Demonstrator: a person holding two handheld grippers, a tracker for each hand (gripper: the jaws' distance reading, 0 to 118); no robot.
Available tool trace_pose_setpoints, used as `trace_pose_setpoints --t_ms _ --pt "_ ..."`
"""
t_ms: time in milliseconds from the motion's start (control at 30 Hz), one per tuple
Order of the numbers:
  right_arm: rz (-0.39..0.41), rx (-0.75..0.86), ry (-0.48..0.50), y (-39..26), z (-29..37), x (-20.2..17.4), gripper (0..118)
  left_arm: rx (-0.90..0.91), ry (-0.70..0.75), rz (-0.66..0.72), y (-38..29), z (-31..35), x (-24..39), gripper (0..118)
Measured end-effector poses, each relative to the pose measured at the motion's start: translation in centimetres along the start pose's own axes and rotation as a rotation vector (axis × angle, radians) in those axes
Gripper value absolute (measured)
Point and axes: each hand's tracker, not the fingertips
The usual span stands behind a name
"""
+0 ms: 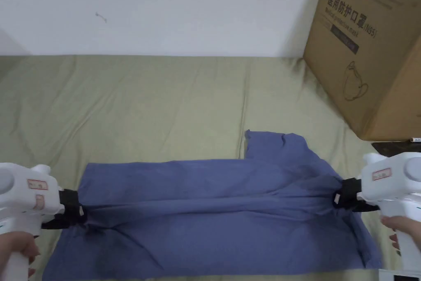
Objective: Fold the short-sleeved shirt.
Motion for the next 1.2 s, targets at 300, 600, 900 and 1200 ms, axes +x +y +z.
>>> trace_pose_setpoints --t_ms 300,600,900,1200 --pt "-0.086 -0.019 0.014 0.4 -3.1 0.4 94 0.003 -0.054 0.071 -0.8 -1.1 -0.2 94" --pt "0.149 0.56 0.07 -9.8 14.4 -3.1 99 0.637 -0.098 -0.291 -10.1 14.2 3.9 97" --pt "0.158 0.961 0.077 -23.1 18.4 -7.6 0 1.053 -0.012 -0.314 -22.0 19.1 3.9 0" --pt "0.166 0.998 0.054 -21.6 20.2 -8.6 0 0.552 0.09 -0.251 -13.5 18.6 3.9 0"
